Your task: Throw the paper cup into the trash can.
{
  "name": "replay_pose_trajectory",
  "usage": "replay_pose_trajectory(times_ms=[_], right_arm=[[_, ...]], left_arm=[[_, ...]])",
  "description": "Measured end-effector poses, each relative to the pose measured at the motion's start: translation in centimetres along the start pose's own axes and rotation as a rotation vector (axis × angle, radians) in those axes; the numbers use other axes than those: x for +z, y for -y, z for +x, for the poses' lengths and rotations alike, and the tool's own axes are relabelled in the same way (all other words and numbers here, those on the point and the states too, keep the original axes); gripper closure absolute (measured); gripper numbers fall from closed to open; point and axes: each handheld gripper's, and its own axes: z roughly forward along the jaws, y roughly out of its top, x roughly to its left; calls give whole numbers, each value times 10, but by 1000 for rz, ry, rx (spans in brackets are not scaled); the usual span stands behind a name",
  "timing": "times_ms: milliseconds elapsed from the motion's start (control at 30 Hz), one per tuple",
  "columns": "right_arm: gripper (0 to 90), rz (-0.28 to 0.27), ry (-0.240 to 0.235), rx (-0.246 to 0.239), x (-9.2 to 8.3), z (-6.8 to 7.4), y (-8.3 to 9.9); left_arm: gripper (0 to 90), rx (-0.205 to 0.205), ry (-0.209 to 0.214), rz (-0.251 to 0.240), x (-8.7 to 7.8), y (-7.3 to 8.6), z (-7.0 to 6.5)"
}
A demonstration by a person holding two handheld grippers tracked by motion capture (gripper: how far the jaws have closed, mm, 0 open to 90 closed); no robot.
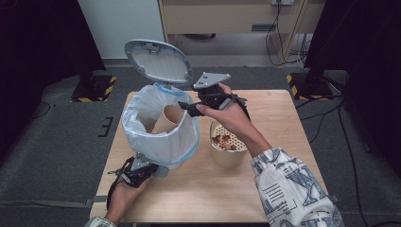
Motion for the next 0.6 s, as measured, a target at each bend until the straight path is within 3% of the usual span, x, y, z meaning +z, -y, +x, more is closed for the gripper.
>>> replay_pose_trajectory(times_ms=[600], right_arm=[[230,6,73,46,-31,-30,27]], left_arm=[[900,-2,2,0,0,0,0]])
